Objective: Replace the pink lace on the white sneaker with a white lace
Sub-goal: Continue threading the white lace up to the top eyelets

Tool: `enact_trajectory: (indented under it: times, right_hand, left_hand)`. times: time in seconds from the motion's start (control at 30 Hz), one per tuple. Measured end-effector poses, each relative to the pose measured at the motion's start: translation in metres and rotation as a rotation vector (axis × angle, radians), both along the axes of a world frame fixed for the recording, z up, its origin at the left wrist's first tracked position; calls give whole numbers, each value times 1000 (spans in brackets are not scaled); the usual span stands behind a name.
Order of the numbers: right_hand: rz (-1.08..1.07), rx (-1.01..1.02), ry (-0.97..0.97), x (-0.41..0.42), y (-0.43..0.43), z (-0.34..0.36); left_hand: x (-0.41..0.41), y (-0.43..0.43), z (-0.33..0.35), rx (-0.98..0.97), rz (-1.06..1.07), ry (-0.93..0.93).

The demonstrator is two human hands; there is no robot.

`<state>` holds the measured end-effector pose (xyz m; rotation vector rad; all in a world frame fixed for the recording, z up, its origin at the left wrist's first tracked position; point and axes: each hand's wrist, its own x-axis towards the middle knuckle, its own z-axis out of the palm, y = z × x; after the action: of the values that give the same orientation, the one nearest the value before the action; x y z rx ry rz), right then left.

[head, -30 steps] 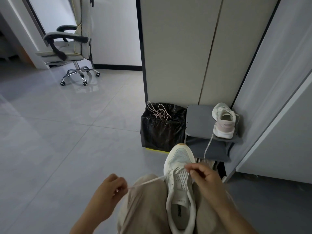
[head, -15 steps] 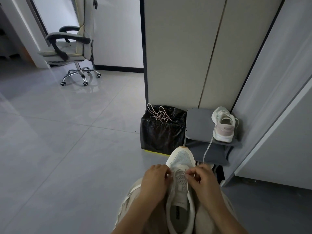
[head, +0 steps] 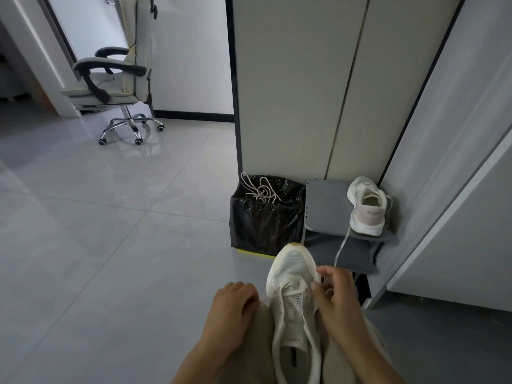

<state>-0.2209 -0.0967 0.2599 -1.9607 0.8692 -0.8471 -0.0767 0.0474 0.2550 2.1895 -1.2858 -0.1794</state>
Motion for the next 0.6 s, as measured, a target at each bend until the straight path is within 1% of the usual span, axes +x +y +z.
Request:
enact_trajectory:
  times: [0.1, 0.17, 0.27, 0.33, 0.4, 0.5, 0.6]
  right_hand:
    - [71, 43, 41, 0, 4, 1]
    - [103, 55, 86, 0, 6, 2]
    - [149, 6, 232, -2, 9, 5]
    - [150, -7, 307, -2, 9, 5]
    - [131, 11, 288, -2, 8, 5]
    - [99, 92, 230, -4, 7, 7]
    - [91, 130, 193, -7, 6, 8]
  left_hand:
    - [-9, -9, 2, 29, -7, -12]
    - [-8, -16, 8, 55, 4, 15]
    - [-6, -33, 19, 46, 14, 128]
    - [-8, -46, 24, 95, -21, 223]
    - [-9, -55, 27, 143, -34, 354]
    - [-5, -58, 28, 142, -26, 524]
    - [-3, -55, 31, 139, -27, 570]
